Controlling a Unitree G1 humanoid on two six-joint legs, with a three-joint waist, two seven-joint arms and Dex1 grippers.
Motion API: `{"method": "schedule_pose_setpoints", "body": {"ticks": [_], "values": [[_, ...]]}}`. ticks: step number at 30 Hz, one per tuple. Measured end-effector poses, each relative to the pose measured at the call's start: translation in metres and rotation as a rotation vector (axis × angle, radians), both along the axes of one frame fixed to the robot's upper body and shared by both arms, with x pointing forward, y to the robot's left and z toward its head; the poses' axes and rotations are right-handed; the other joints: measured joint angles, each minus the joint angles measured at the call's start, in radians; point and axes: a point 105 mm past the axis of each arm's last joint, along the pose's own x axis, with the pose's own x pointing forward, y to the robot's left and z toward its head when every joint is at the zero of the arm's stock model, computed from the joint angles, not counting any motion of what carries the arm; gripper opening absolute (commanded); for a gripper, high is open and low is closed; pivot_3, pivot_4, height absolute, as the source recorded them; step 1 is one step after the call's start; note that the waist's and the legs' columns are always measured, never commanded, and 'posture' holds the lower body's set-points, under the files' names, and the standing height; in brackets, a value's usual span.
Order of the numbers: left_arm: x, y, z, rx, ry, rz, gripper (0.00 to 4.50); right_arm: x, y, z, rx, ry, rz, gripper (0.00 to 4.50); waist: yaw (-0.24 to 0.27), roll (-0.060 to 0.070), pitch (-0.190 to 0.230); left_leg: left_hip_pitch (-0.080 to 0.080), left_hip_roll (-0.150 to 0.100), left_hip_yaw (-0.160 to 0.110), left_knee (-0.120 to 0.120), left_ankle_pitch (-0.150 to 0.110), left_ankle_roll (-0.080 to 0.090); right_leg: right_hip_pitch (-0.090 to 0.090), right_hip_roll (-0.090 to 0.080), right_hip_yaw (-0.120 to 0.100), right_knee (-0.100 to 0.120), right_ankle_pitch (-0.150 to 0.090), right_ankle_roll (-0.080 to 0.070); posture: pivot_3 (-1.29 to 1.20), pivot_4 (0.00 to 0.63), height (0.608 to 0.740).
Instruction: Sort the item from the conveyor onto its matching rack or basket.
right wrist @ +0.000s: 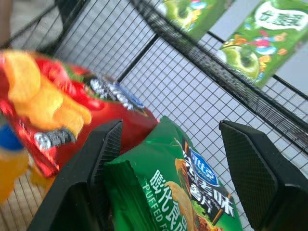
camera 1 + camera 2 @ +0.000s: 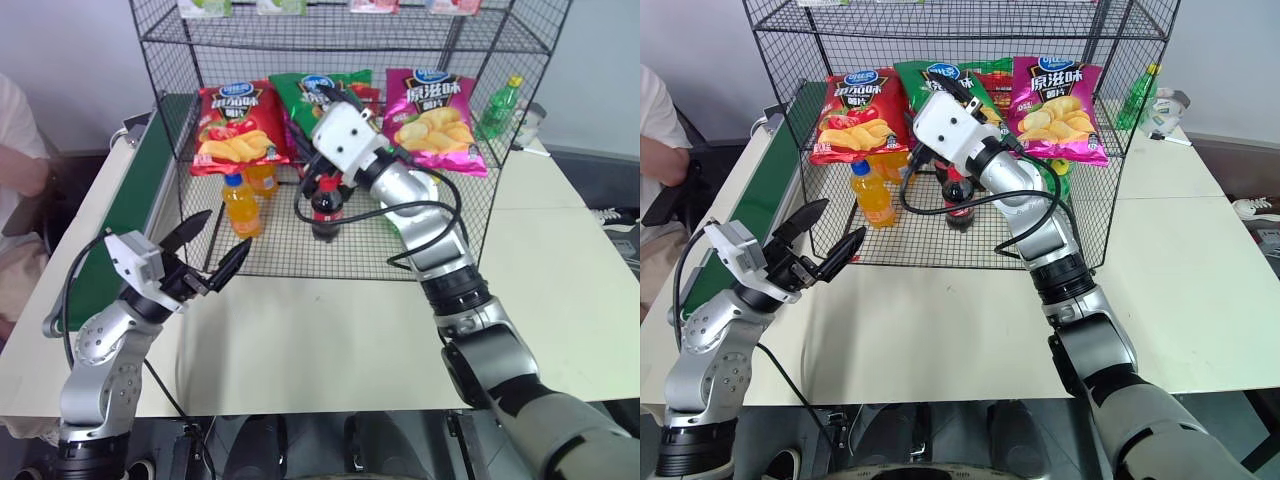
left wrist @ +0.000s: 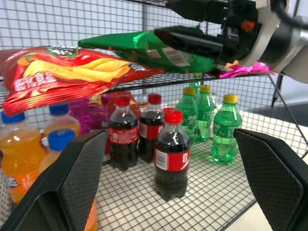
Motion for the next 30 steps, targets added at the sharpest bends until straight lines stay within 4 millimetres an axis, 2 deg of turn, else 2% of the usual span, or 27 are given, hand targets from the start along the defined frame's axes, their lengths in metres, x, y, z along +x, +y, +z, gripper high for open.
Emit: {"method": "schedule_pose_setpoints", "body": {"ticks": [3,5,8,12,14,17,19,23,26,30], "values": [[-0.001,-0.002,-0.001,0.003,0.004,-0.006,4.50,-0.029,0.005,0.004,0.186,0.104,0.234,3.31,0.000,0.000,0.000,-0.001,0.000,0.000,-0.001,0.000,0.000,-0.001,0.000,0.000,0.000,0.000,0.000,0.00,0.150,0.739],[-0.002,-0.003,-0.003,0.007,0.008,-0.011,4.50,-0.051,0.009,0.010,0.250,0.140,0.377,3.31,0.001,0.000,0.000,-0.001,0.000,0.000,-0.001,0.000,0.000,-0.001,0.000,0.000,0.000,0.000,0.000,0.00,0.150,0.739],[-0.002,-0.003,-0.003,0.031,0.009,-0.016,4.50,-0.069,-0.002,0.014,0.322,0.194,0.478,3.31,0.003,0.000,0.000,-0.001,0.000,-0.001,0.000,0.000,0.000,0.000,-0.001,-0.001,0.000,0.000,0.000,0.00,0.150,0.739],[-0.001,0.002,-0.006,0.086,0.049,-0.024,4.50,-0.071,-0.038,0.006,0.399,0.292,0.456,3.31,0.004,0.000,0.000,-0.001,0.000,-0.001,0.000,0.000,0.000,0.000,-0.001,-0.001,0.000,0.000,0.000,0.00,0.150,0.739],[-0.005,0.009,-0.012,0.109,0.110,-0.030,4.50,-0.082,-0.059,-0.012,0.359,0.360,0.435,3.31,0.004,0.000,0.000,-0.001,0.000,-0.002,-0.003,0.000,0.001,0.000,-0.001,-0.001,-0.002,0.000,0.000,0.00,0.150,0.739],[-0.006,0.038,-0.024,0.073,0.250,0.024,4.50,-0.098,-0.096,-0.064,0.247,0.556,0.367,3.31,0.007,0.000,0.000,-0.002,0.000,-0.002,-0.005,-0.001,0.001,0.000,-0.001,-0.001,-0.007,0.000,0.000,0.00,0.150,0.739],[-0.004,0.061,-0.028,0.031,0.332,0.075,4.50,-0.109,-0.114,-0.087,0.178,0.652,0.348,3.31,0.001,0.000,0.000,-0.001,0.000,-0.002,-0.004,-0.001,0.001,0.001,0.000,-0.001,-0.007,0.000,0.000,0.00,0.150,0.739],[-0.004,0.097,-0.033,0.092,0.405,0.158,4.50,-0.133,-0.152,-0.107,0.021,0.749,0.339,3.31,0.004,0.000,0.001,0.009,0.000,-0.001,-0.005,-0.001,0.002,0.012,0.000,-0.001,-0.009,0.000,0.000,0.00,0.150,0.739],[-0.010,0.112,-0.038,0.152,0.433,0.173,4.50,-0.134,-0.187,-0.112,-0.044,0.778,0.270,3.31,0.004,0.000,0.001,0.017,0.000,-0.001,-0.006,-0.002,0.003,0.022,0.000,-0.001,-0.015,0.000,-0.001,0.00,0.150,0.739],[-0.011,0.119,-0.038,0.183,0.431,0.165,4.50,-0.135,-0.208,-0.118,-0.074,0.792,0.242,4.43,0.008,0.000,0.001,0.016,0.000,-0.001,-0.006,-0.002,0.003,0.021,-0.001,-0.001,-0.016,0.000,-0.001,0.00,0.150,0.739]]}}
